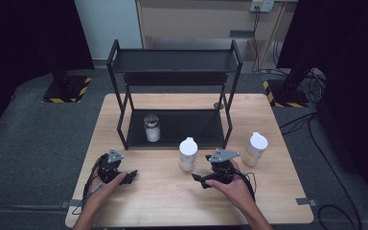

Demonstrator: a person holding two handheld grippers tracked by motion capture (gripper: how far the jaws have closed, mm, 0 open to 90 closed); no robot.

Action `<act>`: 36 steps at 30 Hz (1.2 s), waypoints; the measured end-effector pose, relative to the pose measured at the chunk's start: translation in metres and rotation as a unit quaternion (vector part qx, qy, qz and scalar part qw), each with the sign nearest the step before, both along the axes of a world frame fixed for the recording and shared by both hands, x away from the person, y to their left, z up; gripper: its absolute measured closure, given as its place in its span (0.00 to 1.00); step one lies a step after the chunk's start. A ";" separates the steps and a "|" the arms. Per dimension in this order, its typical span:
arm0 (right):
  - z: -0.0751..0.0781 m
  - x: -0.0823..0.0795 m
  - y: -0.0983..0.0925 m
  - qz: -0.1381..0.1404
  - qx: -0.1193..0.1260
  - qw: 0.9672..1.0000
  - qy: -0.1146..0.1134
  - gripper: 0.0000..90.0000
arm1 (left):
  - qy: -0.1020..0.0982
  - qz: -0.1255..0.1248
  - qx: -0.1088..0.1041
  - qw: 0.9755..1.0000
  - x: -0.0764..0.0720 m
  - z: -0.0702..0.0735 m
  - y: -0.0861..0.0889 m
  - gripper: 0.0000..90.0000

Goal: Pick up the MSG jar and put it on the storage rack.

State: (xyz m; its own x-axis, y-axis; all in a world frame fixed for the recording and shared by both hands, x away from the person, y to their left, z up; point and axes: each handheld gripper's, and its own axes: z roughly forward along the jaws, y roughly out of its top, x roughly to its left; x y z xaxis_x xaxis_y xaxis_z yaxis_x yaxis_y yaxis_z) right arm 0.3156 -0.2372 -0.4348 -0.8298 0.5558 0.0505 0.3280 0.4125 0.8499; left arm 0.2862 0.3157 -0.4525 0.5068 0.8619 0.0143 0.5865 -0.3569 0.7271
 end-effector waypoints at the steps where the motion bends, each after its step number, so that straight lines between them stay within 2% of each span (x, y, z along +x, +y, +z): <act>1: 0.000 0.000 0.002 -0.002 0.000 1.000 -0.001 0.09 | 0.000 0.000 0.000 1.000 0.000 0.000 0.000 0.00; 10: 0.000 0.007 0.017 -0.011 0.010 1.000 -0.007 0.09 | 0.000 0.000 0.000 1.000 0.000 0.000 0.000 0.00; 17: -0.003 0.011 0.023 -0.018 0.021 1.000 -0.004 0.10 | 0.000 0.000 0.000 1.000 0.000 0.000 0.000 0.00; 26: -0.003 0.015 0.033 -0.017 0.029 0.999 -0.010 0.15 | 0.000 -0.001 0.000 1.000 0.000 0.000 0.000 0.00; 36: -0.003 0.016 0.039 -0.025 0.023 0.999 -0.015 0.24 | 0.000 -0.001 0.000 1.000 0.000 0.000 0.000 0.00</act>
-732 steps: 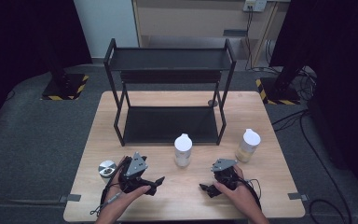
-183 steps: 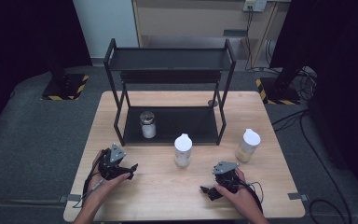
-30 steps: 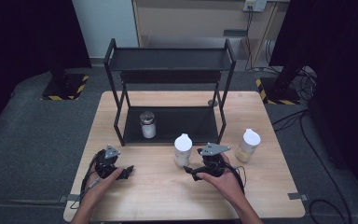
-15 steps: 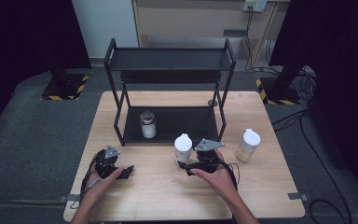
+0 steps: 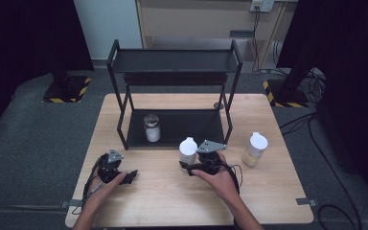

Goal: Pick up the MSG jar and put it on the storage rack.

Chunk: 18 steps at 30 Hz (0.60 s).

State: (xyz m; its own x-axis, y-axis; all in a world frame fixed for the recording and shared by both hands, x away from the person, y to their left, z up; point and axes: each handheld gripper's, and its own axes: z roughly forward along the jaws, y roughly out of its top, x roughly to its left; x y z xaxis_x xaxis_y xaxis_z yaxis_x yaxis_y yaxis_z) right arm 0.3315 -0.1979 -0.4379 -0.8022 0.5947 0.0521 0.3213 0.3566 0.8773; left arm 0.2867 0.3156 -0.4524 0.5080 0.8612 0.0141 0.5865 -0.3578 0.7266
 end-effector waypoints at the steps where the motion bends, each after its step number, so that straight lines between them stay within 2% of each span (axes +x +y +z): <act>1: 0.000 0.000 0.001 -0.001 0.000 1.000 -0.001 0.25 | 0.000 0.000 0.000 1.000 0.000 0.000 0.000 0.00; 7: -0.001 -0.003 0.004 -0.011 -0.004 1.000 -0.010 0.33 | 0.000 0.000 0.000 1.000 0.000 0.000 0.000 0.00; 18: 0.002 -0.007 0.007 -0.020 -0.011 1.000 -0.015 0.34 | 0.000 -0.001 0.000 1.000 0.001 0.000 0.000 0.00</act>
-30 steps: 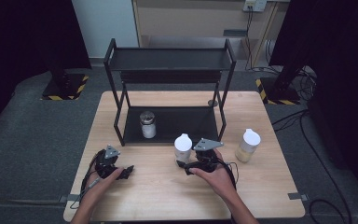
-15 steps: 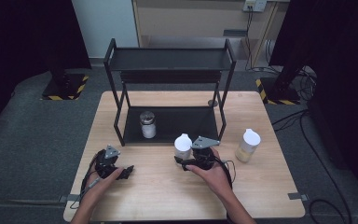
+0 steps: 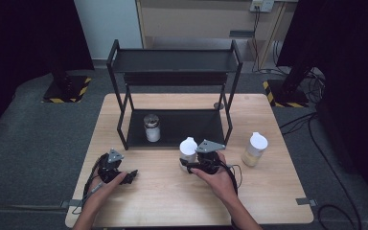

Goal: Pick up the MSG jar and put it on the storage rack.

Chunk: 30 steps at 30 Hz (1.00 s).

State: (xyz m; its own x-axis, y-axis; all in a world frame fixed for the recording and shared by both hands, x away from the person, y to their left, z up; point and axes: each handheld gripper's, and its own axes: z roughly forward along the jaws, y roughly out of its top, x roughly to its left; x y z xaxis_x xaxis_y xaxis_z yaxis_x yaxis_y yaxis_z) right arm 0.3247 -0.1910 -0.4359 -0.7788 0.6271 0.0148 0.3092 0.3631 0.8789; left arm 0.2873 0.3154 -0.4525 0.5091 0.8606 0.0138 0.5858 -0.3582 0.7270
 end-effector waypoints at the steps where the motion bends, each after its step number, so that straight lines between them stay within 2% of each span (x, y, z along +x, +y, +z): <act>1: 0.000 0.000 0.000 -0.001 0.000 1.000 0.001 0.34 | 0.000 0.000 0.000 1.000 0.000 0.000 0.000 0.00; 14: 0.002 -0.004 0.003 -0.002 0.004 1.000 0.002 0.35 | 0.000 0.000 0.000 1.000 0.000 0.000 0.000 0.00; 30: 0.019 0.000 0.008 -0.001 0.006 1.000 -0.005 0.35 | -0.001 0.003 0.000 1.000 0.000 0.000 -0.002 0.00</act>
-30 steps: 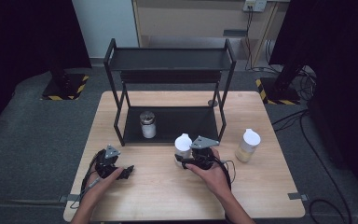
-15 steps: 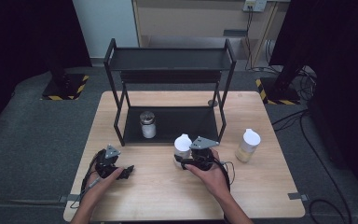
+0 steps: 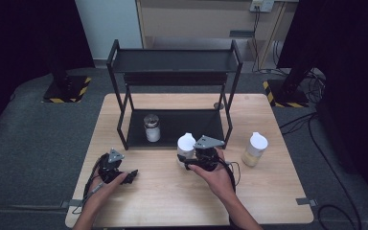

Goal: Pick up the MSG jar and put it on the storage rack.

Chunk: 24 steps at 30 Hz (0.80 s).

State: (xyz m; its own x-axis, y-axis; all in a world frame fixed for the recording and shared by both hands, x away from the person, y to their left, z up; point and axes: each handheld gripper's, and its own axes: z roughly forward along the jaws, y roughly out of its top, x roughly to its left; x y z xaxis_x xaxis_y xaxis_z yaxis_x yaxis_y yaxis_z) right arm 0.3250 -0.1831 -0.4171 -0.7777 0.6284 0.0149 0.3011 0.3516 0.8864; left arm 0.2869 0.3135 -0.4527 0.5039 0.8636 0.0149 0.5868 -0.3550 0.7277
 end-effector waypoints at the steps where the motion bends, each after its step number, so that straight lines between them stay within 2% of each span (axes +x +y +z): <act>1: 0.001 0.001 0.001 -0.001 -0.001 1.000 0.001 0.35 | 0.000 0.000 0.000 1.000 0.000 0.000 0.000 0.00; 24: 0.018 0.018 0.005 -0.005 0.014 1.000 -0.004 0.35 | 0.000 0.005 0.000 1.000 -0.001 0.000 -0.003 0.00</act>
